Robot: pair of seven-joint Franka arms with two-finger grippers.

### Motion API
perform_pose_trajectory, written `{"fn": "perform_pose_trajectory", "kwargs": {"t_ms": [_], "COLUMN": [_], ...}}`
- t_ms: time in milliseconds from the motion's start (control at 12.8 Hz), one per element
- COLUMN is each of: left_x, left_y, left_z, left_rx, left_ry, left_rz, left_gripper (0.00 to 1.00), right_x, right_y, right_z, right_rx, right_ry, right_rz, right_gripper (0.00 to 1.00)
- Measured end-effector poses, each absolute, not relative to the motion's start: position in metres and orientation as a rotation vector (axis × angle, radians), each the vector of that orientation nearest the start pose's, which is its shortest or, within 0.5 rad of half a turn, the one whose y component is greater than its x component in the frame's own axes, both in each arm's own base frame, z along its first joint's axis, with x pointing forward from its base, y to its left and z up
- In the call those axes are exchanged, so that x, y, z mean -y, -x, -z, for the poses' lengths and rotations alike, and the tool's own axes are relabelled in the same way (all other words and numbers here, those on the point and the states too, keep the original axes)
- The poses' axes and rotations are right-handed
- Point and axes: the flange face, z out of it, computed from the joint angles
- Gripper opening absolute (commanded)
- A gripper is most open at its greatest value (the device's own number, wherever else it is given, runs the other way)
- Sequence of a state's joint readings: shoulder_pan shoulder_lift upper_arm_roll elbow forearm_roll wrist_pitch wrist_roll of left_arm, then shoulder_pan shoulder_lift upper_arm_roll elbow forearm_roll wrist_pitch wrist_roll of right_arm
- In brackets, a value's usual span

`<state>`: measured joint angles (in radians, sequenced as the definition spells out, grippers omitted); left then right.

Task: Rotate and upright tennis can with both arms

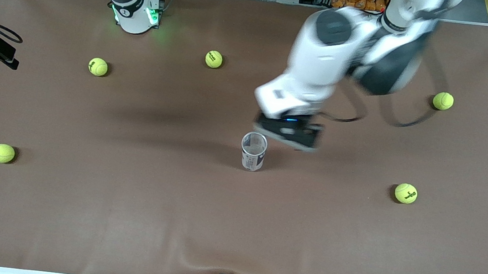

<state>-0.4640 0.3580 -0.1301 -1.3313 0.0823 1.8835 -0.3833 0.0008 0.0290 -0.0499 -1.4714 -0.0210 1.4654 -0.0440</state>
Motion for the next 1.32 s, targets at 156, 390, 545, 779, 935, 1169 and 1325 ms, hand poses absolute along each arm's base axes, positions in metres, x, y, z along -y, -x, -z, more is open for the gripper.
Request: {"fn": "perform_pose_trajectory", "kwargs": {"t_ms": [156,390,545,779,935,1169,1325], "left_x": [0.274,0.185,0.153,0.104,0.085,0.088,0.08], "left_y": [-0.593,-0.593,-0.591,-0.581,-0.563,-0.53,-0.524], "left_z": [-0.593,-0.606,-0.6,-0.59,-0.59,-0.587,-0.589], "left_rx": [-0.142,0.012,0.052,0.023,0.034,0.03,0.04], "left_ry": [3.162,3.117,3.09,3.067,3.058,3.08,3.084], "left_rz": [0.239,0.051,-0.015,-0.074,-0.082,-0.045,-0.026], "left_gripper": [1.0,1.0,1.0,1.0,1.0,1.0,1.0], "right_x": [0.029,0.03,0.03,0.029,0.029,0.029,0.03], "right_y": [-0.553,-0.553,-0.553,-0.553,-0.553,-0.553,-0.553], "right_z": [-0.646,-0.646,-0.646,-0.646,-0.646,-0.646,-0.646], "right_rx": [-0.011,-0.012,-0.012,-0.012,-0.012,-0.012,-0.012], "right_ry": [3.162,3.162,3.162,3.162,3.162,3.162,3.162], "right_rz": [-0.057,-0.055,-0.054,-0.053,-0.053,-0.053,-0.053], "right_gripper": [1.0,1.0,1.0,1.0,1.0,1.0,1.0]}}
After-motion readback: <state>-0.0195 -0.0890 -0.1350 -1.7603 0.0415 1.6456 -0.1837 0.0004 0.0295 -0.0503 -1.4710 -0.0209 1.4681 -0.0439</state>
